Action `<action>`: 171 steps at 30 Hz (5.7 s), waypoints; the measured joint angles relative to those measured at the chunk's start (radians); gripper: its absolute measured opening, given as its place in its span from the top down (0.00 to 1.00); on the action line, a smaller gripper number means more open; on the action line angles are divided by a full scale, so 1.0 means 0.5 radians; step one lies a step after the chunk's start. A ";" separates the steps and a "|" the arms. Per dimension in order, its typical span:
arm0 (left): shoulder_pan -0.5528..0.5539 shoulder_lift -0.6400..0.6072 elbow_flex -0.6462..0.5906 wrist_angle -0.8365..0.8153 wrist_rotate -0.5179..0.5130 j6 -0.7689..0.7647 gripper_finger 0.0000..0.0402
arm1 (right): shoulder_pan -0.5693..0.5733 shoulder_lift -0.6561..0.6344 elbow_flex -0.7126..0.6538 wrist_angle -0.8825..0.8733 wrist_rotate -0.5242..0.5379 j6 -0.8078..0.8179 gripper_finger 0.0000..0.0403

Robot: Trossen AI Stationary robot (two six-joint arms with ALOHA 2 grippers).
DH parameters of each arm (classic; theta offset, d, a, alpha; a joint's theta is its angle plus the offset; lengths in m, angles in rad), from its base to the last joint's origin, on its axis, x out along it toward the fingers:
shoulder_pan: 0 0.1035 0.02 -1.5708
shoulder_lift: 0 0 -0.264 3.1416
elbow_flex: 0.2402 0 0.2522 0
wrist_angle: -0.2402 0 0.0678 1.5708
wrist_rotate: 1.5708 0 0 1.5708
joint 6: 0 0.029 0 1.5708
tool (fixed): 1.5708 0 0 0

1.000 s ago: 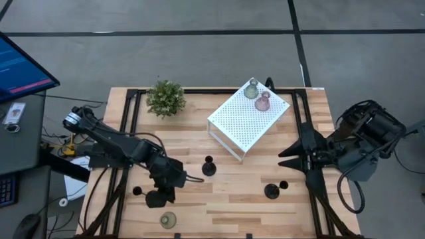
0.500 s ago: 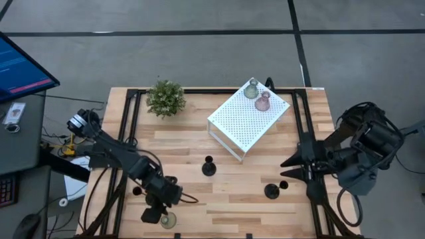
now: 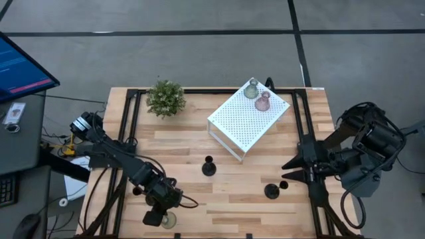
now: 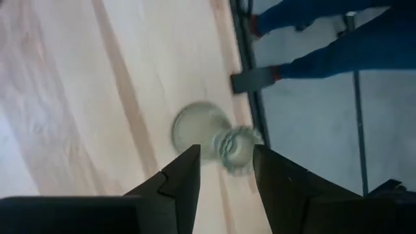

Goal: Pick & Place candle stick holders
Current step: Put the green glass candle holder on the shelf aligned with the other pink candle holder

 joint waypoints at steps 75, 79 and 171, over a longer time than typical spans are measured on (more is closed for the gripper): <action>-0.189 0.374 0.001 0.059 -0.157 -0.117 0.65 | 0.156 -0.002 0.001 -0.046 -0.005 0.104 0.71; -0.189 0.364 -0.041 0.104 -0.202 -0.099 0.68 | 0.156 -0.002 0.001 -0.047 -0.005 0.104 0.71; 1.807 0.232 0.842 0.183 -0.449 0.018 0.93 | 0.005 -0.002 0.002 -0.226 -0.051 -0.075 0.71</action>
